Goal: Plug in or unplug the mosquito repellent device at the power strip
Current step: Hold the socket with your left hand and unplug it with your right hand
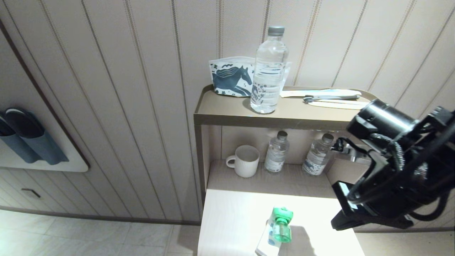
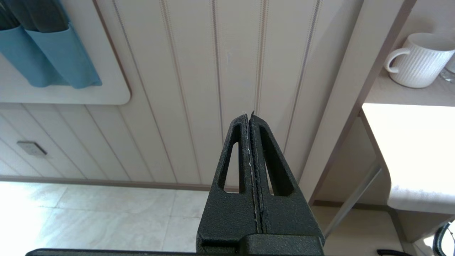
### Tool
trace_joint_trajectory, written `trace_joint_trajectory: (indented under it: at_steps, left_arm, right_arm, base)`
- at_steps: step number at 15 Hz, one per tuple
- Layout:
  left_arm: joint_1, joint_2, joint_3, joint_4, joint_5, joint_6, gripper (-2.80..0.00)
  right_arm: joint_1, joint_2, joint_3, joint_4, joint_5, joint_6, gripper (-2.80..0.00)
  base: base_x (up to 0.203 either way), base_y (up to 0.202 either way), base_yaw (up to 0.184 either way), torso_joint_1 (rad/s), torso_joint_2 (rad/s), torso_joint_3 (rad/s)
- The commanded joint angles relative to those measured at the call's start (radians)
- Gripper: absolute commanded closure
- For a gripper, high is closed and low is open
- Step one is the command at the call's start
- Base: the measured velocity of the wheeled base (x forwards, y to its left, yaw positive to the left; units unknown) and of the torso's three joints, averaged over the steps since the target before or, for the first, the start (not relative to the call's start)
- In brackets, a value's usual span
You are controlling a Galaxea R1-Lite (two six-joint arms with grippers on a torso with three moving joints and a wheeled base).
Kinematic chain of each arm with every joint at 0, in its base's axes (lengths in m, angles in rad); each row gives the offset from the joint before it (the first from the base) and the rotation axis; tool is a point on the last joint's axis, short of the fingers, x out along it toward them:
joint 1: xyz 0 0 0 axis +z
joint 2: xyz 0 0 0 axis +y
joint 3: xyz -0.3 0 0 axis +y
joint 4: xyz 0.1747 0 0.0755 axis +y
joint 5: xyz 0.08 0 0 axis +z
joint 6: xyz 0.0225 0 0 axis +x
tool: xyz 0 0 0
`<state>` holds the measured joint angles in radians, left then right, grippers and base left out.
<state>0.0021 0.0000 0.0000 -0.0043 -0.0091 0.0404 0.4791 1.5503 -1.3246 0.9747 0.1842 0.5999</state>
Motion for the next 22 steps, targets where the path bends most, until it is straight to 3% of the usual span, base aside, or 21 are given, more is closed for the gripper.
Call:
trace_joint_trajectory:
  at_steps: [1, 3, 6, 11, 13, 14, 16, 19, 22]
  left_arm:
    - [0.001, 0.0, 0.0, 0.0, 0.0, 0.001, 0.0]
    - [0.001, 0.0, 0.0, 0.0, -0.001, 0.003, 0.0]
    - [-0.001, 0.0, 0.0, 0.0, 0.0, 0.009, 0.0]
    - [-0.001, 0.0, 0.0, -0.002, 0.003, -0.033, 0.0]
    - [-0.001, 0.0, 0.0, 0.0, 0.003, -0.033, 0.0]
    - [-0.001, 0.0, 0.0, -0.002, 0.003, -0.034, 0.0]
    - [-0.001, 0.0, 0.0, 0.0, 0.003, -0.034, 0.0]
    - [-0.001, 0.0, 0.0, -0.002, 0.003, -0.037, 0.0]
    - [-0.001, 0.0, 0.0, 0.0, 0.003, -0.036, 0.0]
  right_arm:
    - [0.003, -0.141, 0.034, 0.006, -0.008, -0.016, 0.0]
    - [0.003, -0.269, 0.083, 0.003, -0.056, -0.049, 0.0]
    - [0.011, -0.474, 0.151, -0.033, -0.201, -0.074, 0.0]
    - [0.004, -0.75, 0.209, -0.074, -0.521, 0.035, 0.0]
    - [-0.022, -0.881, 0.255, -0.101, -0.61, 0.047, 0.0]
    - [-0.059, -0.939, 0.294, -0.124, -0.641, 0.046, 0.0]
    - [-0.256, -1.014, 0.353, -0.149, -0.674, 0.006, 0.0]
    - [-0.557, -1.21, 0.548, -0.23, -0.632, -0.168, 0.0]
    - [-0.619, -1.261, 0.747, -0.385, -0.576, -0.249, 0.0]
  base:
    - [0.0, 0.0, 0.0, 0.0, 0.0, 0.0]
    - [0.0, 0.0, 0.0, 0.0, 0.0, 0.0]
    - [0.0, 0.0, 0.0, 0.0, 0.0, 0.0]
    - [0.0, 0.0, 0.0, 0.0, 0.0, 0.0]
    - [0.0, 0.0, 0.0, 0.0, 0.0, 0.0]
    - [0.0, 0.0, 0.0, 0.0, 0.0, 0.0]
    - [0.0, 0.0, 0.0, 0.0, 0.0, 0.0]
    - [0.0, 0.0, 0.0, 0.0, 0.0, 0.0]
    - [0.0, 0.0, 0.0, 0.0, 0.0, 0.0]
